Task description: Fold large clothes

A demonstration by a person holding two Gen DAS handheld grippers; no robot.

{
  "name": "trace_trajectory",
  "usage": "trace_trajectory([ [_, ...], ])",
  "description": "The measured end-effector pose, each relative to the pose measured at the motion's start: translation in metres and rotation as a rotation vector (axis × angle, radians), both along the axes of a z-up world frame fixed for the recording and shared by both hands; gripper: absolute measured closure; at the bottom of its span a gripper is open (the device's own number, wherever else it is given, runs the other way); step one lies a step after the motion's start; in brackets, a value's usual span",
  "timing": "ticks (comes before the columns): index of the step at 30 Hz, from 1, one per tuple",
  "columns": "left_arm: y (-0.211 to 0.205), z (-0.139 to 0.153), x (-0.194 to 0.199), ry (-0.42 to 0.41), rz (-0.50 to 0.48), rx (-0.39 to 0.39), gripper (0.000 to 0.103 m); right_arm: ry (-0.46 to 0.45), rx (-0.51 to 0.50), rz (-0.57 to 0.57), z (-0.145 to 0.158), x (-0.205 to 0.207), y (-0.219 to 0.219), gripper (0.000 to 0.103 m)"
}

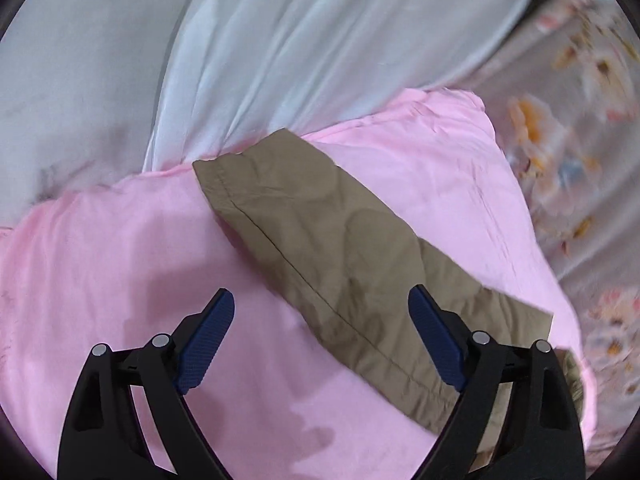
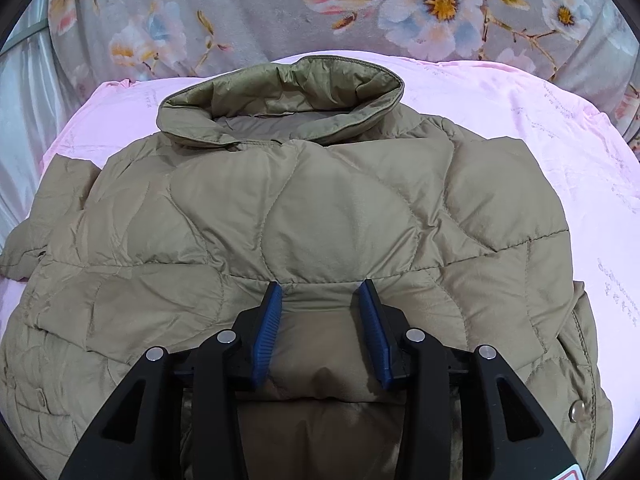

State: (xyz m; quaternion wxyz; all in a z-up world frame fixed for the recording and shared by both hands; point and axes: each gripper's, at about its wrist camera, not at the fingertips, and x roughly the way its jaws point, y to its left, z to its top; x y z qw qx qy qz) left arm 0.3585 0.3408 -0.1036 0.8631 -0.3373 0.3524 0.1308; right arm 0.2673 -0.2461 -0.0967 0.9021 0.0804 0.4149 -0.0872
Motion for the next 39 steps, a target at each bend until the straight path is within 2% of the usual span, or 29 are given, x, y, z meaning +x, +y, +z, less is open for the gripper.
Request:
trace_trajectory([
  [3, 0.016, -0.018, 0.01, 0.011, 0.016, -0.112, 0.027, 0.001, -0.002, -0.003, 0.0, 0.0, 0.0, 0.063],
  [4, 0.017, -0.024, 0.013, 0.014, 0.02, -0.143, 0.037, 0.001, -0.001, -0.001, 0.0, 0.0, 0.0, 0.063],
  [6, 0.016, -0.026, 0.016, 0.005, 0.025, -0.133, 0.047, 0.001, -0.003, -0.003, 0.0, 0.001, 0.0, 0.063],
  [8, 0.012, -0.024, 0.018, 0.005, -0.004, -0.116, 0.094, 0.001, -0.004, -0.002, 0.0, 0.001, -0.001, 0.063],
  [10, 0.009, -0.016, 0.016, -0.004, -0.005, -0.093, 0.098, 0.002, -0.004, -0.001, 0.0, 0.001, -0.001, 0.063],
  [13, -0.004, 0.019, 0.007, -0.075, -0.033, -0.022, 0.1, 0.002, -0.007, -0.003, 0.0, 0.001, -0.001, 0.063],
  [16, -0.039, 0.075, -0.004, -0.169, -0.101, 0.083, 0.101, 0.002, -0.011, -0.008, 0.0, 0.001, 0.0, 0.062],
  [19, -0.099, 0.146, -0.026, -0.307, -0.214, 0.197, 0.101, 0.001, -0.011, -0.009, 0.0, 0.0, 0.001, 0.062],
  [23, -0.187, 0.218, -0.057, -0.457, -0.375, 0.3, 0.101, -0.003, 0.0, -0.01, 0.0, 0.0, 0.0, 0.062],
  [24, -0.216, 0.234, -0.066, -0.486, -0.429, 0.32, 0.101, -0.007, 0.007, -0.011, 0.0, 0.0, -0.001, 0.062],
  [27, -0.296, 0.258, -0.083, -0.519, -0.573, 0.359, 0.1, -0.043, 0.027, -0.034, 0.006, -0.007, -0.004, 0.061],
  [31, -0.389, 0.246, -0.094, -0.476, -0.74, 0.374, 0.096, -0.142, 0.084, -0.064, 0.028, -0.039, -0.016, 0.059],
  [33, -0.422, 0.227, -0.091, -0.432, -0.804, 0.364, 0.075, -0.172, 0.104, -0.07, 0.042, -0.059, -0.025, 0.054],
  [34, -0.433, 0.216, -0.089, -0.411, -0.829, 0.352, 0.051, -0.186, 0.107, -0.07, 0.048, -0.07, -0.03, 0.053],
  [35, -0.44, 0.201, -0.088, -0.393, -0.845, 0.326, 0.038, -0.198, 0.1, -0.072, 0.054, -0.08, -0.035, 0.051],
  [39, -0.437, 0.155, -0.075, -0.303, -0.849, 0.223, 0.031, -0.212, 0.068, -0.077, 0.069, -0.112, -0.055, 0.043],
])
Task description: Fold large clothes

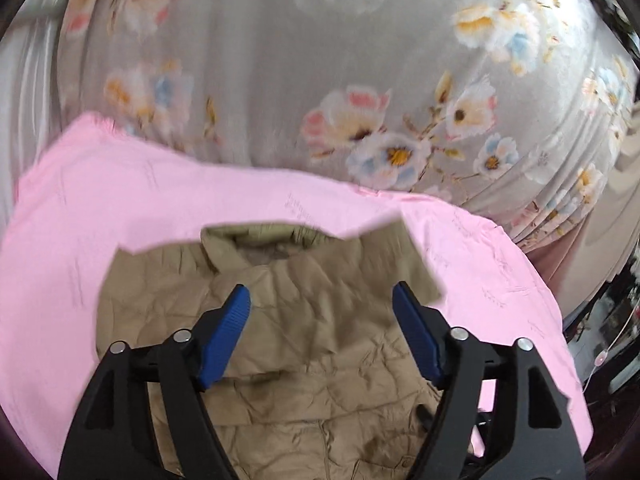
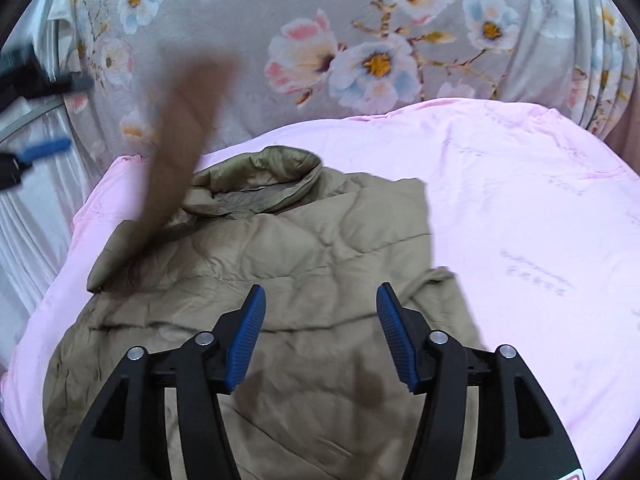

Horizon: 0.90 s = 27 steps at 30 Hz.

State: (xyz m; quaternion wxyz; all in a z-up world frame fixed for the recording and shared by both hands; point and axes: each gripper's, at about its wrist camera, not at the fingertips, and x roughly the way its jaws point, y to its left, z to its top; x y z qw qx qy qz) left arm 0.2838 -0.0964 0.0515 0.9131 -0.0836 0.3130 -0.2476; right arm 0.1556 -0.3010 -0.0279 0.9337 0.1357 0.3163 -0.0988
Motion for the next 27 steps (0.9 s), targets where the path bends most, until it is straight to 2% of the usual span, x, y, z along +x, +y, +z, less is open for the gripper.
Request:
trace_trajectory([
  [6, 0.075, -0.063, 0.036, 0.212, 0.147, -0.108, 0.031, 0.003, 0.069, -0.006, 0.001, -0.011, -0.023, 0.042],
  [11, 0.146, -0.114, 0.055, 0.356, 0.256, -0.241, 0.031, 0.013, 0.125, 0.003, -0.003, 0.013, -0.029, 0.042],
  [19, 0.176, -0.152, 0.074, 0.453, 0.289, -0.345, 0.031, 0.066, 0.197, -0.04, -0.02, 0.069, -0.046, 0.041],
  [24, 0.179, -0.164, 0.079, 0.478, 0.311, -0.357, 0.031, 0.104, 0.279, -0.049, -0.038, 0.092, -0.055, 0.041],
  [27, 0.182, -0.166, 0.075, 0.493, 0.32, -0.368, 0.031, 0.106, 0.288, -0.039, -0.042, 0.098, -0.051, 0.04],
])
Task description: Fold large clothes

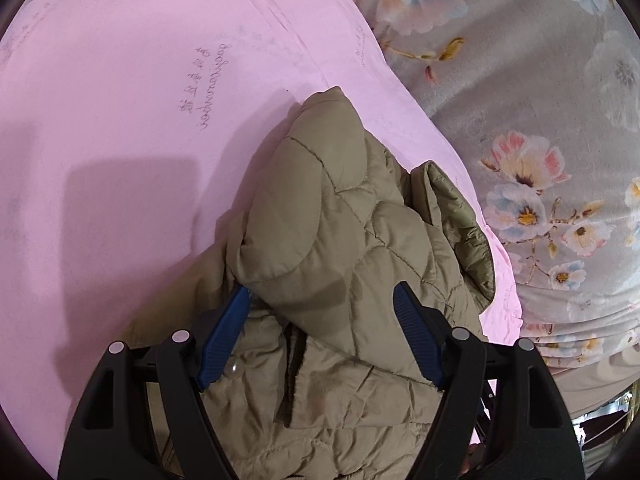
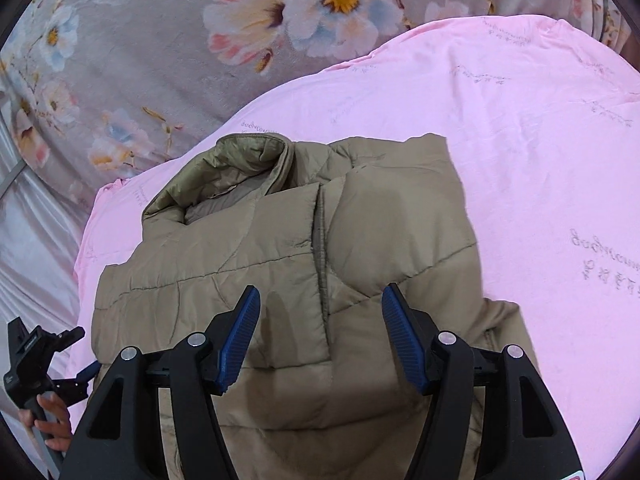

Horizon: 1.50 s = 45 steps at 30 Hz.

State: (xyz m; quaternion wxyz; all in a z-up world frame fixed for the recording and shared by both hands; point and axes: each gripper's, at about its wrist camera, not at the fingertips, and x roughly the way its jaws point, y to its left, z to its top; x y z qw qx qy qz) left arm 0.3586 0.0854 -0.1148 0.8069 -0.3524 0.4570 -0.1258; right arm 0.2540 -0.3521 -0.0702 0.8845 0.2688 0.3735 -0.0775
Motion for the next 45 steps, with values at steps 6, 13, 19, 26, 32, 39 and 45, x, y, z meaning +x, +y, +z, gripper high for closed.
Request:
trace_trajectory([
  [6, 0.004, -0.004, 0.012, 0.017, 0.023, 0.002, 0.045, -0.013, 0.032, 0.035, -0.004, 0.012, 0.007, 0.046],
  [13, 0.005, 0.019, 0.018, -0.032, 0.0, 0.012, 0.096, -0.096, -0.089, 0.114, 0.035, 0.019, 0.033, 0.1],
  [19, 0.0, 0.059, -0.018, -0.214, -0.02, 0.144, 0.098, -0.338, -0.221, 0.127, 0.104, -0.046, 0.056, 0.1],
  [26, -0.028, -0.005, -0.01, -0.142, -0.061, 0.31, 0.097, -0.044, -0.156, 0.122, 0.002, -0.023, 0.036, 0.101],
  [32, -0.042, -0.01, -0.017, -0.208, -0.075, 0.421, 0.096, -0.006, -0.132, 0.133, -0.024, -0.019, 0.039, 0.1],
  [39, -0.054, -0.007, -0.018, -0.231, -0.069, 0.527, 0.093, 0.01, -0.079, 0.137, -0.031, -0.017, 0.033, 0.1],
  [45, -0.051, 0.041, -0.05, -0.325, -0.109, 0.663, 0.065, -0.021, -0.113, 0.086, 0.009, -0.044, 0.023, 0.076],
])
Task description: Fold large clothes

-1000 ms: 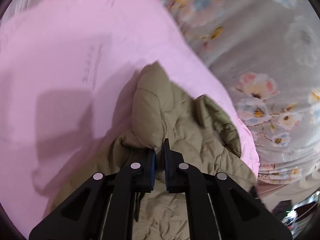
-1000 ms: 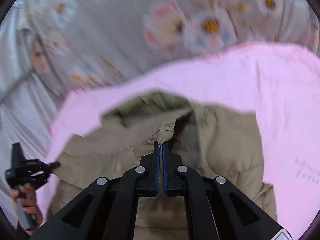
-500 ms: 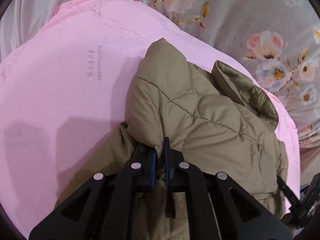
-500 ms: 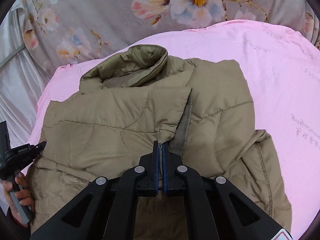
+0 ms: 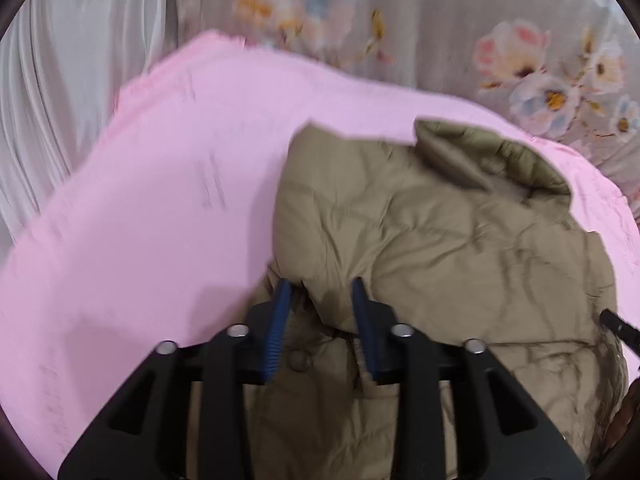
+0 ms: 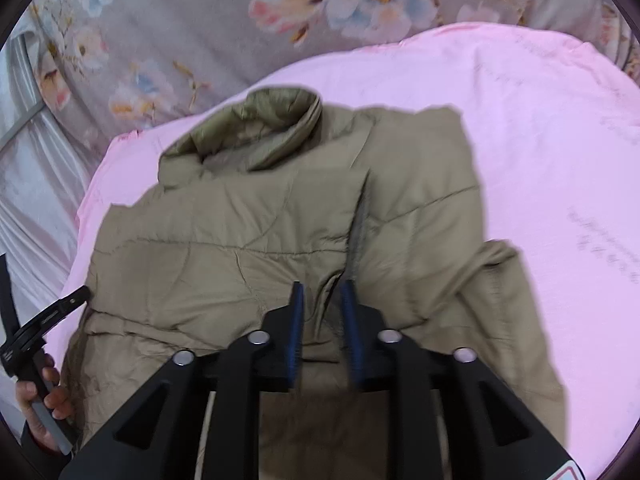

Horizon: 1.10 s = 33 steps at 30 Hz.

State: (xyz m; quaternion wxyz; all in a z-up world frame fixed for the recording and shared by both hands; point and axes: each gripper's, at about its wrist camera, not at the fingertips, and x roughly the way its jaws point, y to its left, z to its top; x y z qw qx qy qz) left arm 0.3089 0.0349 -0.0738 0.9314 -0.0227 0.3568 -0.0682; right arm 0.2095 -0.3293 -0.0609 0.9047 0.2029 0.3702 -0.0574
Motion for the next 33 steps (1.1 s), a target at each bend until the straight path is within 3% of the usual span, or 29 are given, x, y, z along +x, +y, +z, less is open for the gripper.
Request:
trace_trajectory([
  [4, -0.012, 0.058, 0.003, -0.094, -0.029, 0.001, 0.061, -0.101, -0.017, -0.002, 0.048, 0.008, 0.004, 0.076],
  [8, -0.055, 0.086, 0.025, -0.16, -0.063, 0.035, 0.049, -0.134, -0.12, 0.049, 0.068, 0.044, 0.033, 0.073],
  [11, -0.082, 0.07, 0.044, -0.143, -0.077, 0.054, 0.049, -0.094, -0.184, 0.091, 0.051, 0.069, 0.053, 0.072],
  [16, -0.103, -0.006, 0.066, 0.002, -0.085, 0.098, 0.049, 0.036, -0.272, 0.142, -0.013, 0.085, 0.074, 0.072],
  [18, -0.104, -0.028, 0.065, -0.001, -0.084, 0.114, 0.045, 0.029, -0.279, 0.147, -0.029, 0.081, 0.078, 0.071],
  [22, -0.107, -0.036, 0.059, -0.02, -0.075, 0.137, 0.044, 0.04, -0.315, 0.135, -0.031, 0.08, 0.083, 0.071],
  [33, -0.109, -0.037, 0.059, -0.01, -0.065, 0.154, 0.043, 0.049, -0.282, 0.125, -0.035, 0.079, 0.078, 0.071],
])
